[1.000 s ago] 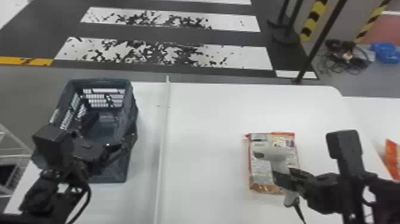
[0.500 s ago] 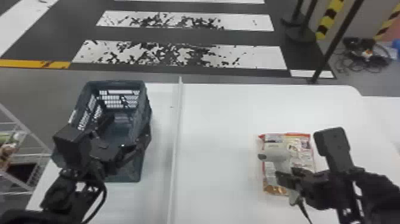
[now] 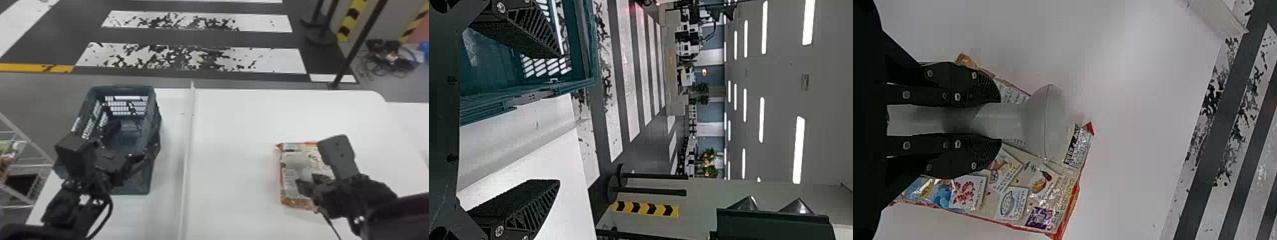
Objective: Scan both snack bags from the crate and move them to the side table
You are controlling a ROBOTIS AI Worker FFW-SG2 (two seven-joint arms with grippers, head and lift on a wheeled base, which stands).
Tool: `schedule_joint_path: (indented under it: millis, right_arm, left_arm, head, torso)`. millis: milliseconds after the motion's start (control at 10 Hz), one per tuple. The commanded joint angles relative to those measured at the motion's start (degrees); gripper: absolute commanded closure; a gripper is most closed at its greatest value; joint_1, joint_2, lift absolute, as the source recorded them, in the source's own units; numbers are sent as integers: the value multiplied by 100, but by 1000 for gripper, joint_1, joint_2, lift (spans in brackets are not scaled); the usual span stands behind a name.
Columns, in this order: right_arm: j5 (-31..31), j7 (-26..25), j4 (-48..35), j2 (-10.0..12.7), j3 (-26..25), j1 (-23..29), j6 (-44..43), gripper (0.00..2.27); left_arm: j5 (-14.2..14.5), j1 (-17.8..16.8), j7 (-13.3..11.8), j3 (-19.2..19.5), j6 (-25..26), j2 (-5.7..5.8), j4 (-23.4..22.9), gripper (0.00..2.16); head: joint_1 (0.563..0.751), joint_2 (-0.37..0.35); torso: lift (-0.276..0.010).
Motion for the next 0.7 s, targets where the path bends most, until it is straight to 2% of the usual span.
schedule_joint_path:
  millis: [0, 600]
  right_arm:
    - [304, -56, 115, -2, 218, -66, -2, 2253]
    - [480, -135, 274, 7, 385, -145, 34, 2253]
  left_arm:
    - [5, 0, 2, 6, 0, 7, 0, 103]
    - [13, -9, -7, 15, 0, 16, 0, 103]
  head:
    - [695, -3]
    - [695, 2]
  torso:
    - [-75]
    - [-75]
